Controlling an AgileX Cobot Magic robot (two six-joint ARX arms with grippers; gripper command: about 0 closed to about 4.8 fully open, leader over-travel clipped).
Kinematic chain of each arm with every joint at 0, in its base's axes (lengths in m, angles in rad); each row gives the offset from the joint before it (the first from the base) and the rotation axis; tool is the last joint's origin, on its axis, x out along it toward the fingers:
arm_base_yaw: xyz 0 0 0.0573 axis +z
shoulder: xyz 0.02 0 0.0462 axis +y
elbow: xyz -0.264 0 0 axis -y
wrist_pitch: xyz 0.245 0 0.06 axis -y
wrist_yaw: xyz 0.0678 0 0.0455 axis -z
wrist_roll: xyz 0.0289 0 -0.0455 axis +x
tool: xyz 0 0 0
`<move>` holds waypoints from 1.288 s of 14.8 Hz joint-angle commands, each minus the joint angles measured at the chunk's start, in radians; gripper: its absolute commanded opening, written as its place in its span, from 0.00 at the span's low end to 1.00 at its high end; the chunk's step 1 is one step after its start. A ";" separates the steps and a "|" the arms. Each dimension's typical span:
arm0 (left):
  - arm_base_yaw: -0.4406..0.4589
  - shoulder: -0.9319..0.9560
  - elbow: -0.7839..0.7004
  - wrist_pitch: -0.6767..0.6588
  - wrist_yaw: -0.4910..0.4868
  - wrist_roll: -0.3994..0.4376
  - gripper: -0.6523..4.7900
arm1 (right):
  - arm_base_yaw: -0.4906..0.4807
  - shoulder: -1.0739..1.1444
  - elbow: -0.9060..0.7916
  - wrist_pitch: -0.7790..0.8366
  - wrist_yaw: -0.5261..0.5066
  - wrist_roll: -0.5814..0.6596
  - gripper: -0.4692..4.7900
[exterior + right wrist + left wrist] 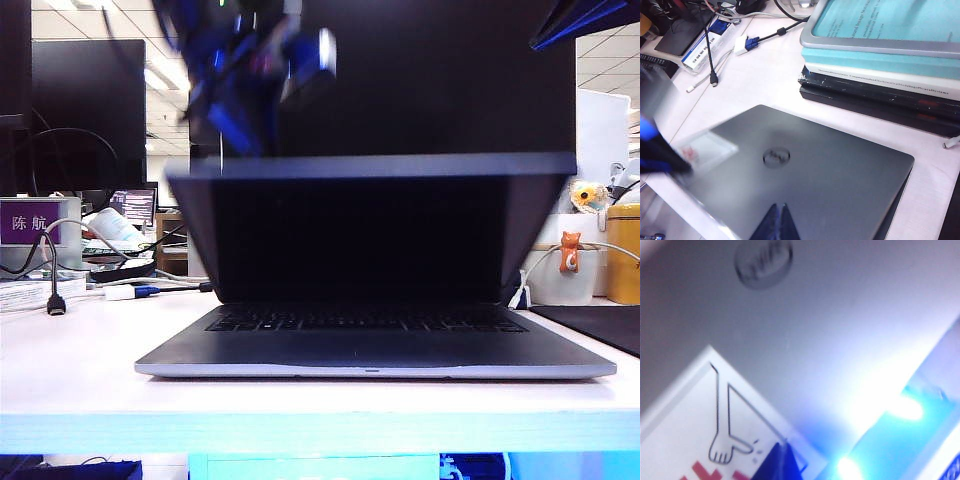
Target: Close the lid of the gray laptop.
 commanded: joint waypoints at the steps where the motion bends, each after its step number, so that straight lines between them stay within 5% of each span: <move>1: -0.013 -0.076 -0.167 0.110 -0.013 -0.038 0.11 | 0.000 -0.005 0.006 0.003 -0.007 -0.006 0.09; 5: -0.008 -0.182 -0.414 0.283 -0.062 -0.078 0.11 | 0.000 -0.004 0.005 0.005 -0.006 -0.007 0.09; 10: 0.000 -0.213 -0.552 0.425 -0.099 -0.142 0.11 | 0.000 -0.004 0.005 0.000 -0.006 -0.007 0.09; 13: 0.003 -0.474 -0.647 0.640 -0.337 -0.154 0.11 | 0.000 -0.009 0.001 -0.003 -0.006 -0.049 0.09; 19: 0.169 -0.866 -0.817 0.761 -0.393 -0.162 0.11 | 0.000 -0.019 -0.020 -0.027 -0.024 -0.059 0.09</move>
